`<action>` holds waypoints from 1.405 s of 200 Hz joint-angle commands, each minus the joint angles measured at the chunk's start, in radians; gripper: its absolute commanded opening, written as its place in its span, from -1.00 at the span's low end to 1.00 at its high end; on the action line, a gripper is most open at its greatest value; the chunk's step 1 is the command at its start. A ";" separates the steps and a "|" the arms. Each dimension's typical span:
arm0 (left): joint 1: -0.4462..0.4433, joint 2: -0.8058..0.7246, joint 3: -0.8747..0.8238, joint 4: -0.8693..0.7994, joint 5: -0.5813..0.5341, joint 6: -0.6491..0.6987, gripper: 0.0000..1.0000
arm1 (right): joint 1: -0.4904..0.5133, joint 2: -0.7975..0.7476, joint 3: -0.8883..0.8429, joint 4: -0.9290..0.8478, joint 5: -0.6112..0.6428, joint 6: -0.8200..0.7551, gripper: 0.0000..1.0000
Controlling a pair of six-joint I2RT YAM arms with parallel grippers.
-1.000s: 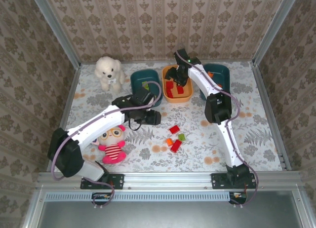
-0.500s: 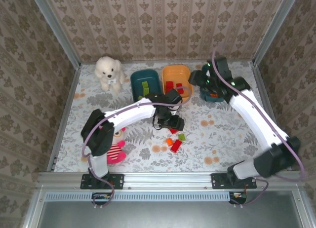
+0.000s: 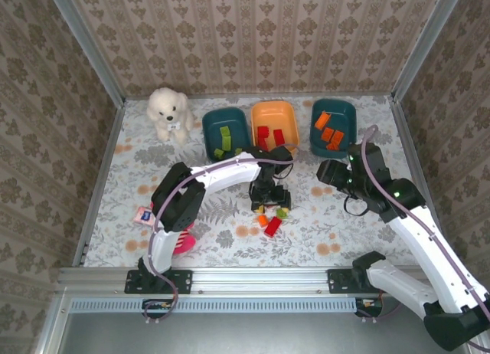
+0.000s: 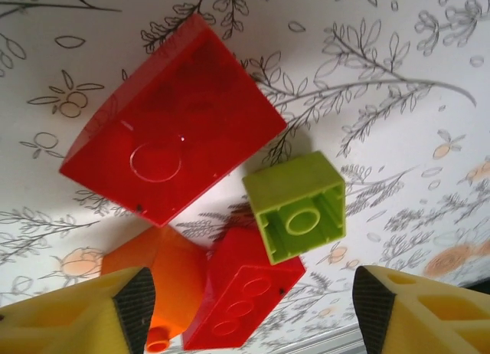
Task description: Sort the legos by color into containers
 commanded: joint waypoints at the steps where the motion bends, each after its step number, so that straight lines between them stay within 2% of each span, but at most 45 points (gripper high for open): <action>1: -0.010 0.031 0.040 -0.017 0.020 -0.081 0.36 | 0.006 -0.016 -0.019 -0.060 0.027 0.001 0.43; 51: -0.017 0.056 0.047 -0.009 0.023 -0.117 0.16 | 0.006 -0.005 -0.025 -0.042 0.018 -0.009 0.44; 146: -0.036 0.151 0.151 -0.058 0.012 -0.100 0.14 | 0.001 -0.013 -0.040 -0.048 0.011 -0.013 0.45; 204: -0.039 0.189 0.186 -0.092 -0.012 -0.066 -0.20 | -0.002 0.002 -0.038 -0.039 0.008 -0.012 0.46; 228: -0.036 0.167 0.198 -0.093 -0.045 -0.050 -0.38 | -0.002 0.017 -0.027 -0.033 0.007 -0.017 0.46; 260: -0.026 0.118 0.234 -0.092 -0.113 -0.006 -0.42 | -0.002 0.051 -0.003 -0.024 -0.007 -0.034 0.45; 281: 0.015 0.049 0.248 -0.107 -0.188 0.021 -0.43 | -0.001 0.072 0.020 -0.025 -0.027 -0.062 0.45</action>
